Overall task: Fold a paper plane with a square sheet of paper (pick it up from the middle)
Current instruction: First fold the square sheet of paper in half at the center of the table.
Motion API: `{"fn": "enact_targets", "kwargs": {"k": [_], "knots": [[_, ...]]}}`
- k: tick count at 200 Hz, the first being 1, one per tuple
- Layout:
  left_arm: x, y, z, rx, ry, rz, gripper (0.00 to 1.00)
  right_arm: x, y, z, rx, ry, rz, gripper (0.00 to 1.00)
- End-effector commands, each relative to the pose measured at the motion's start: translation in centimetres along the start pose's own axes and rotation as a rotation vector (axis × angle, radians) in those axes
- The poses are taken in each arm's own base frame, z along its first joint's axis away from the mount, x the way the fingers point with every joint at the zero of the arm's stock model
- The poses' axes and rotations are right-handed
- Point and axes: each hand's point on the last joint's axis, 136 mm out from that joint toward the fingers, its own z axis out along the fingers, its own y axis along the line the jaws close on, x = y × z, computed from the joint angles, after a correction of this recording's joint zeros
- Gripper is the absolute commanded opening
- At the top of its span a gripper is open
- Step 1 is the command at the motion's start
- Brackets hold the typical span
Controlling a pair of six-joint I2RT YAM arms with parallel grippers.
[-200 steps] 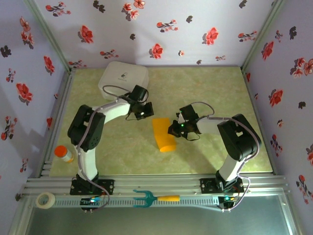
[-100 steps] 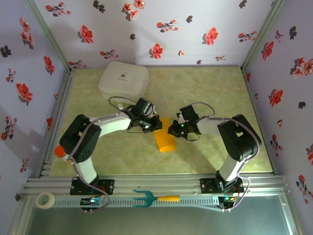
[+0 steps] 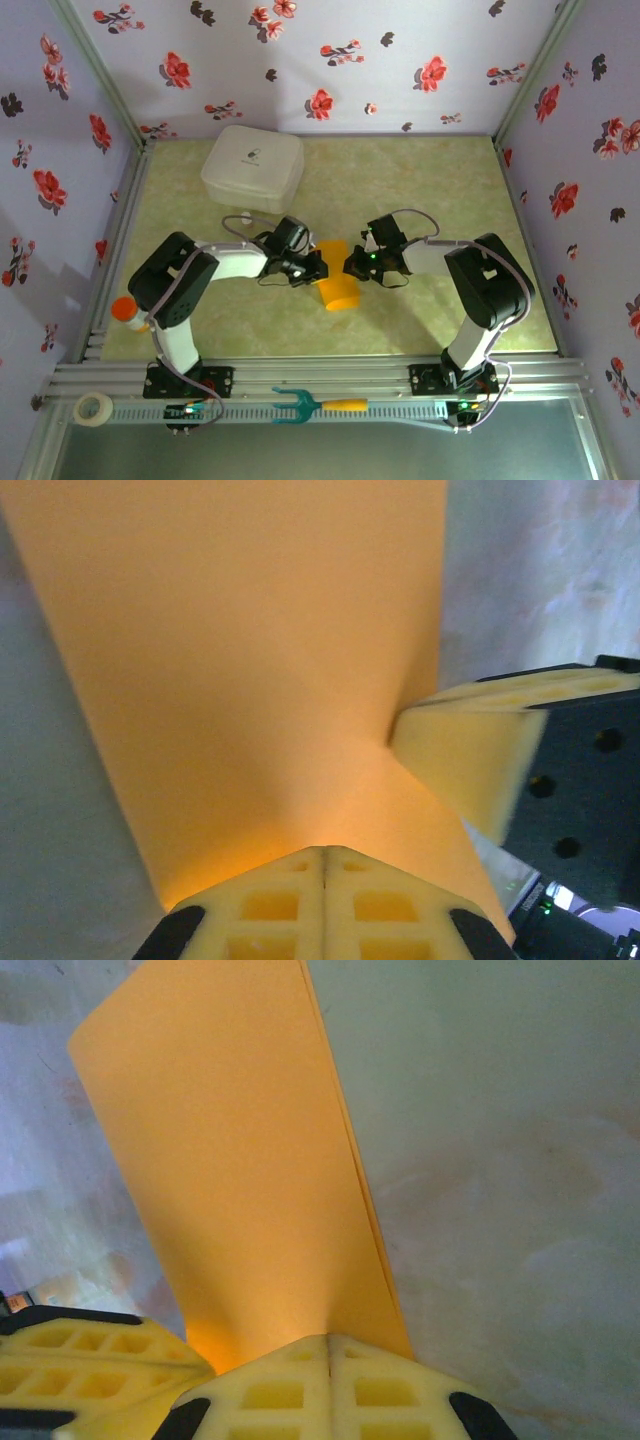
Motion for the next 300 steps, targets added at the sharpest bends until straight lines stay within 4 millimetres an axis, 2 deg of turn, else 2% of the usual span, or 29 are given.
{"fn": "enact_targets", "kwargs": {"k": [1, 27, 45, 65, 105, 127, 142, 171, 216, 253, 269, 300], "knots": [[1.4, 2.0, 0.9, -0.022, 0.039, -0.026, 0.01, 2.2, -6.5, 0.7, 0.23, 0.024, 0.098, 0.0], [3.0, 5.3, 1.4, -0.097, 0.062, -0.042, 0.01, 2.3, -6.6, 0.6, 0.234, 0.025, 0.098, 0.0], [3.2, 5.7, 1.2, -0.105, 0.05, -0.036, 0.01, 2.2, -6.6, 0.6, 0.235, 0.022, 0.096, 0.0], [2.5, 4.0, 0.5, -0.073, 0.032, -0.018, 0.02, 2.2, -6.6, 0.6, 0.235, 0.021, 0.098, 0.0], [0.9, -0.8, -2.1, 0.005, -0.013, 0.016, 0.03, 2.2, -6.9, 0.5, 0.249, 0.015, 0.099, 0.0], [1.4, -2.4, -2.0, 0.055, 0.027, 0.025, 0.01, 2.3, -7.0, 0.6, 0.248, 0.015, 0.104, 0.0], [1.9, -2.7, -1.6, 0.066, 0.045, 0.024, 0.01, 2.2, -6.9, 0.6, 0.246, 0.013, 0.106, 0.0], [2.8, -1.8, -0.7, 0.064, 0.053, 0.0, 0.0, 2.3, -6.9, 0.6, 0.243, 0.017, 0.103, 0.0], [4.7, 1.9, 1.0, 0.01, 0.082, -0.045, 0.0, 2.3, -6.9, 0.6, 0.245, 0.017, 0.102, 0.0], [6.4, 5.0, 1.3, -0.073, 0.126, -0.024, 0.0, 2.4, -7.1, 0.5, 0.252, 0.021, 0.103, 0.0], [6.3, 4.8, 1.0, -0.076, 0.117, -0.012, 0.0, 2.4, -7.0, 0.5, 0.25, 0.021, 0.103, 0.0], [4.8, 1.3, -0.7, -0.013, 0.061, 0.009, 0.01, 2.3, -6.9, 0.3, 0.254, 0.016, 0.1, 0.0]]}}
